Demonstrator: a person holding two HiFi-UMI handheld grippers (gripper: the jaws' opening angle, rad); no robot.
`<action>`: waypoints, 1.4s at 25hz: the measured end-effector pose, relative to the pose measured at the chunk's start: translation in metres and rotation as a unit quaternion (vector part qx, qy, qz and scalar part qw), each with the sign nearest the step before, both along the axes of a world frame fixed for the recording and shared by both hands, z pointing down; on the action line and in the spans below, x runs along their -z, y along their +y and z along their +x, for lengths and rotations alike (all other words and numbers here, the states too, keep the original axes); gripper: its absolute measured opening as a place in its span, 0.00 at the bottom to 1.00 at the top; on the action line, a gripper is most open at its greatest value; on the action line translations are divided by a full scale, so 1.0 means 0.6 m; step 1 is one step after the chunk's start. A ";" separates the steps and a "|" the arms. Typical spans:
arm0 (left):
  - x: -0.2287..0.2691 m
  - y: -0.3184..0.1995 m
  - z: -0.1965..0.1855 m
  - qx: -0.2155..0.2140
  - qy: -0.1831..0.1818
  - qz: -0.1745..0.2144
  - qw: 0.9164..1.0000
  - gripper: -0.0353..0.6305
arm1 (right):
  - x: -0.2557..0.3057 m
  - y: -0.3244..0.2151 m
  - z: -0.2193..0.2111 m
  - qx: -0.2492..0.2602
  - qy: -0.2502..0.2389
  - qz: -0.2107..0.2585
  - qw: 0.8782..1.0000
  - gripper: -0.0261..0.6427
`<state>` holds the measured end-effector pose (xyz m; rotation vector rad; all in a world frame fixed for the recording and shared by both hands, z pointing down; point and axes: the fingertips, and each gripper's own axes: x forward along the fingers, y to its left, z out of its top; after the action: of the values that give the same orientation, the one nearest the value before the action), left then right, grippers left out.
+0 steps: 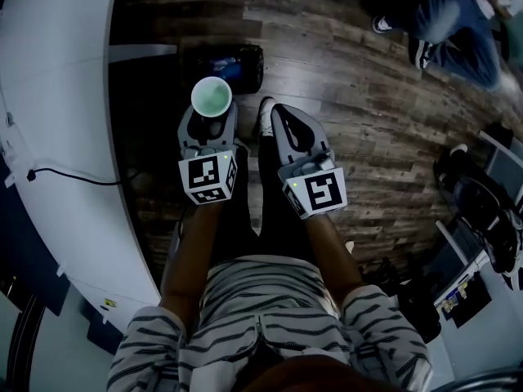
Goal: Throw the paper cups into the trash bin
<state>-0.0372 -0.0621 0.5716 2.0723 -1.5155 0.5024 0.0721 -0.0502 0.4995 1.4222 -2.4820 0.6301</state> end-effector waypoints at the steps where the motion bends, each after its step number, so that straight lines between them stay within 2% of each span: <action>1: -0.013 -0.002 0.001 -0.001 0.000 -0.004 1.000 0.47 | -0.008 -0.002 0.001 0.000 0.000 -0.002 1.000 0.05; 24: -0.265 -0.015 -0.004 0.006 -0.001 -0.109 0.994 0.47 | -0.153 0.000 0.003 -0.016 -0.003 -0.048 0.999 0.05; 35: -0.364 -0.018 0.004 0.002 -0.005 -0.144 0.990 0.47 | -0.199 -0.007 0.009 -0.019 -0.003 -0.067 0.998 0.05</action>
<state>-0.0348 -0.0731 0.7902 1.8452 -1.3619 0.6882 0.0776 -0.0546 0.6189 1.4224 -2.3727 0.7927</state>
